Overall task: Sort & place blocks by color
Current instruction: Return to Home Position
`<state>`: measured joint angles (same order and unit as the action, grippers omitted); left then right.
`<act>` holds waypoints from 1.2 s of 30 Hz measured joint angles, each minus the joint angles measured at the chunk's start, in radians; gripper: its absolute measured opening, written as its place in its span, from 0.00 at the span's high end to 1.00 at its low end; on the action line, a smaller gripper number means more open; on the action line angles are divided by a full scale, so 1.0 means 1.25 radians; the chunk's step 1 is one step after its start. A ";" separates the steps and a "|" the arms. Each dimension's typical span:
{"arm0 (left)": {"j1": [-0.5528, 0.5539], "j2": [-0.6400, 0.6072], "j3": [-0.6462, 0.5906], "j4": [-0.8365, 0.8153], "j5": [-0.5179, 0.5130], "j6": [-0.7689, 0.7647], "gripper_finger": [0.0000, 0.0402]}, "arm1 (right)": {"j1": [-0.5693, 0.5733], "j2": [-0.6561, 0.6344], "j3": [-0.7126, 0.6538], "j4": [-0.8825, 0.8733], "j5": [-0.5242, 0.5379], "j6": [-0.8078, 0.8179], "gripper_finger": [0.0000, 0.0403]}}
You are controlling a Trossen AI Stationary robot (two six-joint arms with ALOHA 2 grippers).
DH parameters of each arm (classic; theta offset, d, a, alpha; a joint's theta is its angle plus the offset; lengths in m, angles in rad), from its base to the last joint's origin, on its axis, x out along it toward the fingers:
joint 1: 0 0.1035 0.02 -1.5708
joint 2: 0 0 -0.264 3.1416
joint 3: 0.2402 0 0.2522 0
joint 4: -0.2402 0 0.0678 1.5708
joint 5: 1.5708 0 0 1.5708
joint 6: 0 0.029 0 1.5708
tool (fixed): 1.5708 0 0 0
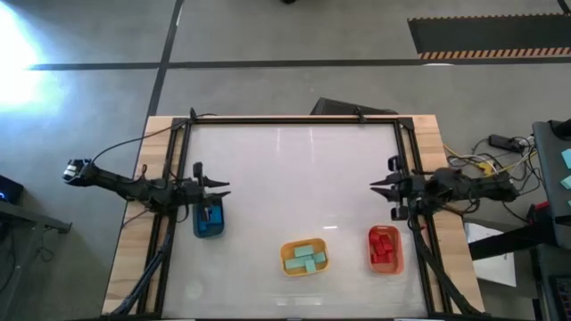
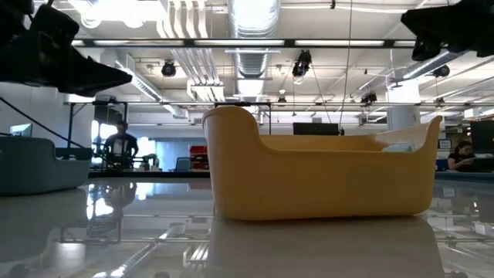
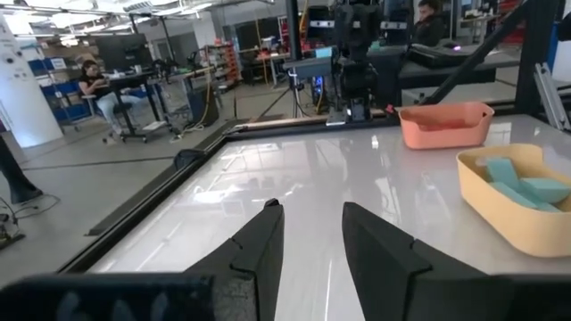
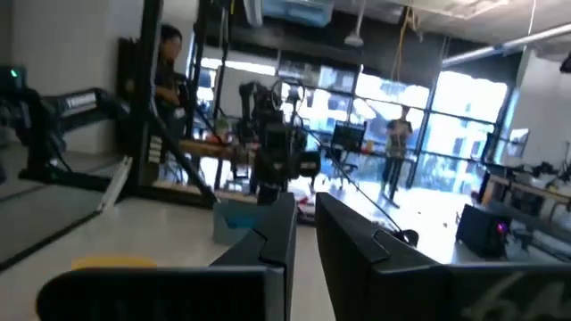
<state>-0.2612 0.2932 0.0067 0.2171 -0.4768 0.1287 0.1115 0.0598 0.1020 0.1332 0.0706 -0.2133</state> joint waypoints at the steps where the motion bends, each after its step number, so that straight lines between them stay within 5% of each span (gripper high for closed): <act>1: 0.000 0.004 0.000 0.000 0.000 0.000 0.75 | 0.000 -0.014 -0.008 0.003 -0.001 0.002 0.91; 6: 0.000 0.020 -0.001 0.000 0.000 0.000 0.75 | 0.000 -0.047 -0.071 0.015 0.000 -0.002 0.91; 12: 0.000 0.032 -0.001 0.002 0.000 0.000 0.75 | -0.001 -0.009 -0.070 -0.090 0.004 -0.011 0.91; 36: 0.000 0.041 -0.002 0.004 0.000 -0.001 0.75 | -0.001 0.063 -0.064 -0.102 0.006 0.017 0.91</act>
<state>-0.2615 0.3443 0.0044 0.2218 -0.4763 0.1280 0.1108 0.1390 0.0216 0.0051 0.0786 -0.1923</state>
